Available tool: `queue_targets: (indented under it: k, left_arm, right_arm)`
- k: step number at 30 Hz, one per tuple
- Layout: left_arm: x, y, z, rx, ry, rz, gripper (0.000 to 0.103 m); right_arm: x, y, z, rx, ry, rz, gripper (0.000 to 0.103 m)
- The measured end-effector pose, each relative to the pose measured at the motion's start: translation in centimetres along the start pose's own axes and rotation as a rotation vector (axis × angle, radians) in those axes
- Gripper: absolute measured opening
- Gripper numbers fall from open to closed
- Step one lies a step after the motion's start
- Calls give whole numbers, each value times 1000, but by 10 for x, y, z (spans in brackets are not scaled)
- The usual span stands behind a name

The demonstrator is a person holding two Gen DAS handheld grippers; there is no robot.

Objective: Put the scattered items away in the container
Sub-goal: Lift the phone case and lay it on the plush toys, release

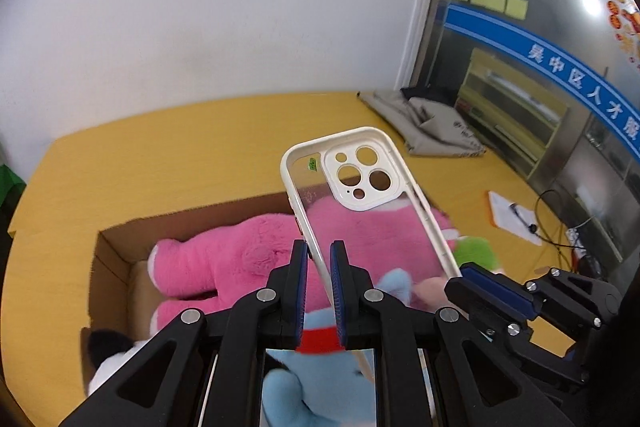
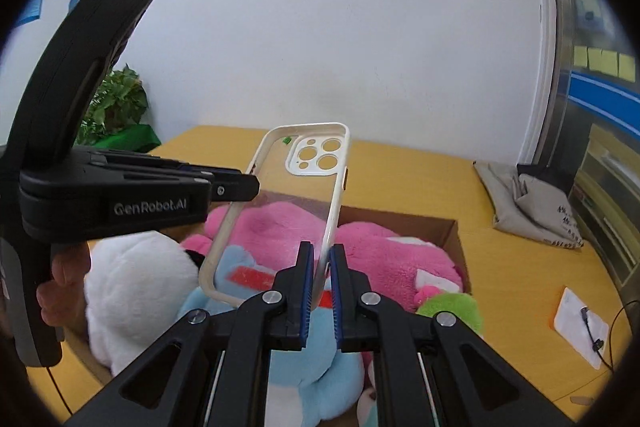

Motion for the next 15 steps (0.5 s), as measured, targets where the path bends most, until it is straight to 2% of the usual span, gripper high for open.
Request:
queue_targets:
  k: [4, 5, 9, 11, 12, 13, 14, 15]
  left_arm:
    - [44, 5, -30, -15, 93, -14, 11]
    - [47, 4, -33, -11, 92, -12, 11]
    - [45, -3, -32, 2, 80, 5, 13]
    - [39, -5, -32, 7, 82, 11, 28]
    - [33, -5, -31, 11, 75, 23, 50]
    - [25, -4, -30, 13, 58, 39, 73]
    - [13, -2, -29, 12, 32, 56, 80]
    - [-1, -1, -27, 5, 3, 67, 88]
  right_arm:
    - [36, -6, -26, 24, 81, -4, 7]
    - [42, -6, -33, 35, 97, 2, 4]
    - [45, -5, -42, 1, 109, -5, 5]
    - [41, -6, -40, 13, 112, 2, 5]
    - [35, -8, -39, 25, 103, 8, 5]
    - [28, -8, -37, 30, 94, 9, 14]
    - [19, -10, -34, 35, 81, 3, 36]
    - [10, -9, -32, 39, 71, -3, 53]
Point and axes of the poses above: each gripper's, at about its wrist camera, not at the fingertips, and x roughly the way its jaws point, y to its left, z to its top, the point moved 7 cm from there along x, roughly the way its jaws point, and after that the axes turned 15 degrees about -y, right-handed, at the moved point
